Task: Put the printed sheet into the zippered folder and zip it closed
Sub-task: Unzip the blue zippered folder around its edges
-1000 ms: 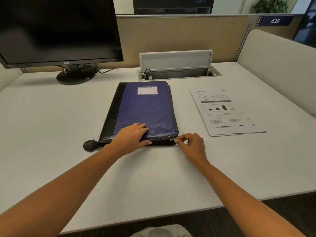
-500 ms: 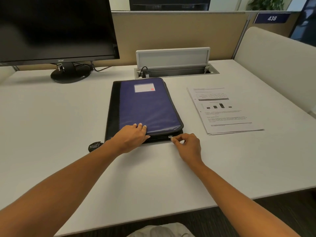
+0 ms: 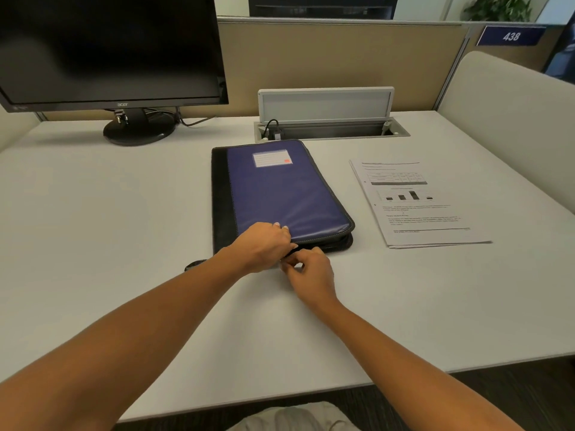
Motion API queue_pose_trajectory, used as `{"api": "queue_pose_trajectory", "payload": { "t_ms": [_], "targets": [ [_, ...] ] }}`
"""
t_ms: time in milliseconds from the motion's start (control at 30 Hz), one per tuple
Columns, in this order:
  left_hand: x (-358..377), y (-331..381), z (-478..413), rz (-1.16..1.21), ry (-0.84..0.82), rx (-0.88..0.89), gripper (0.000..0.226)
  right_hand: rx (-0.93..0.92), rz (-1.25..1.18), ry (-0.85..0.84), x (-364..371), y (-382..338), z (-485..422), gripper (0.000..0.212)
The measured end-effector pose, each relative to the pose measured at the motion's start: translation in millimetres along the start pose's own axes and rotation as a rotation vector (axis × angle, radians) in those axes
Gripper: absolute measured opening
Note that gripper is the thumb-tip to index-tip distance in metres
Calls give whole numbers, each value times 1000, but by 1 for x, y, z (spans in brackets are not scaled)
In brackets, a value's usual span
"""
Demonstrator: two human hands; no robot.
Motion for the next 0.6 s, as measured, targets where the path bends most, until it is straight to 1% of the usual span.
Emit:
{"api": "queue_pose_trajectory", "payload": {
  "t_ms": [67, 133, 267, 367, 433, 533, 600],
  "targets": [
    [-4, 3, -4, 23, 29, 38, 38, -2, -6, -25, 7, -3, 2, 15],
    [-6, 5, -7, 33, 21, 48, 36, 4, -27, -23, 9, -3, 3, 15],
    [-6, -1, -12, 110, -36, 4, 41, -15, -12, -32, 8, -2, 2, 15],
    [-9, -13, -12, 293, -45, -93, 47, -27, -2, -31, 7, -1, 2, 13],
    [-8, -20, -4, 412, -29, -117, 43, -39, 17, -23, 7, 0, 2, 13],
    [-1, -31, 21, 620, 64, -180, 32, -79, 56, -4, 7, -2, 1, 13],
    [8, -38, 42, 666, 146, -272, 28, -113, 129, -31, 6, -3, 1, 14]
  ]
}}
Point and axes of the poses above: each hand's wrist, its own z-axis away from the middle knuckle, its own x-axis out of the palm, y = z × x, the point moved 1 cm from there along -z, towards the middle knuckle, and after that the axes turned 6 degrees about -z, right-handed, at the moved point
